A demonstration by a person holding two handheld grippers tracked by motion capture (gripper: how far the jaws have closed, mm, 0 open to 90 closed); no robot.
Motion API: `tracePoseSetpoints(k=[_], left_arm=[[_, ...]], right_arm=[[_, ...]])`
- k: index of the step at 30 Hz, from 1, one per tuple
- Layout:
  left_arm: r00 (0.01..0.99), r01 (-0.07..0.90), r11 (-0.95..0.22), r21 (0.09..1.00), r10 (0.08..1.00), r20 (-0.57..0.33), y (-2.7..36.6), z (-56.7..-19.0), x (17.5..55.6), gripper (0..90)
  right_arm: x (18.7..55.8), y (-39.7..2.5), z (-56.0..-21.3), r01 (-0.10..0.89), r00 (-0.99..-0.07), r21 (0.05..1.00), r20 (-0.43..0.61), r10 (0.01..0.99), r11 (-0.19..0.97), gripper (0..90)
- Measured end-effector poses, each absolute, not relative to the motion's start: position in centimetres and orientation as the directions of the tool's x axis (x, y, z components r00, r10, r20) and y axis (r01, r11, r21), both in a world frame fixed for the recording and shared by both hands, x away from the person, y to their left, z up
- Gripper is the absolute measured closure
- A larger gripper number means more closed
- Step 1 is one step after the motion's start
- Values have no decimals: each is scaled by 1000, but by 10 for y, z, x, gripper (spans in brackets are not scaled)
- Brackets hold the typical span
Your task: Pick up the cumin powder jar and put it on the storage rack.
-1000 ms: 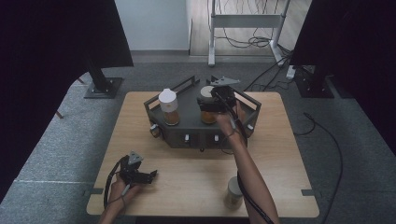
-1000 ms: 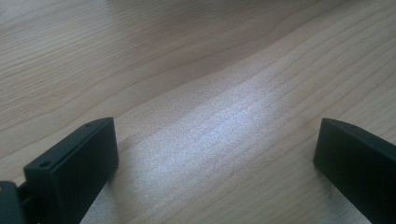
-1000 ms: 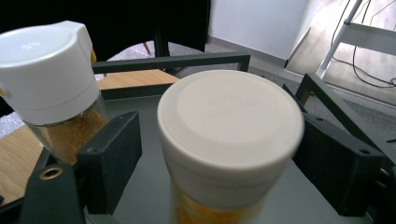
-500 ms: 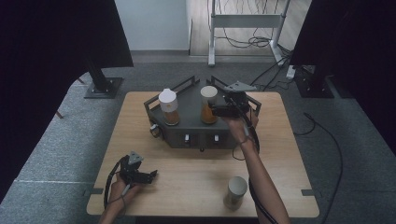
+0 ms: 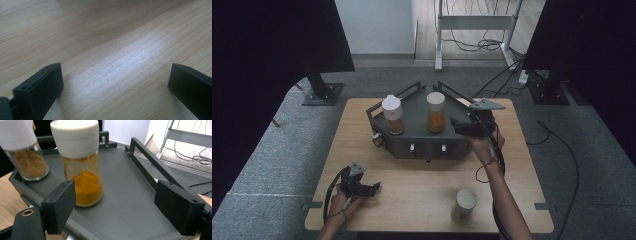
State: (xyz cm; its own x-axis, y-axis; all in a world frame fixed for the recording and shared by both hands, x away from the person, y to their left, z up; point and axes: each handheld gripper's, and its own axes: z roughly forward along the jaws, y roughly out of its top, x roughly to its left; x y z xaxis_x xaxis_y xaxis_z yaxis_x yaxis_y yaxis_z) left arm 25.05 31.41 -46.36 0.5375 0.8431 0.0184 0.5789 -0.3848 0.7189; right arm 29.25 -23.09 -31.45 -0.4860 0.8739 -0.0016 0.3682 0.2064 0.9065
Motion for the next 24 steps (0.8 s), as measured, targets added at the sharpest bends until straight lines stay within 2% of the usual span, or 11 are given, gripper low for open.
tracePoseSetpoints(k=[24], left_arm=[[537, 580, -385, 719, 843, 18, 314, -464, 250, 0]], right_arm=[[256, -250, -340, 380, -491, 889, -40, 870, 255, 180]])
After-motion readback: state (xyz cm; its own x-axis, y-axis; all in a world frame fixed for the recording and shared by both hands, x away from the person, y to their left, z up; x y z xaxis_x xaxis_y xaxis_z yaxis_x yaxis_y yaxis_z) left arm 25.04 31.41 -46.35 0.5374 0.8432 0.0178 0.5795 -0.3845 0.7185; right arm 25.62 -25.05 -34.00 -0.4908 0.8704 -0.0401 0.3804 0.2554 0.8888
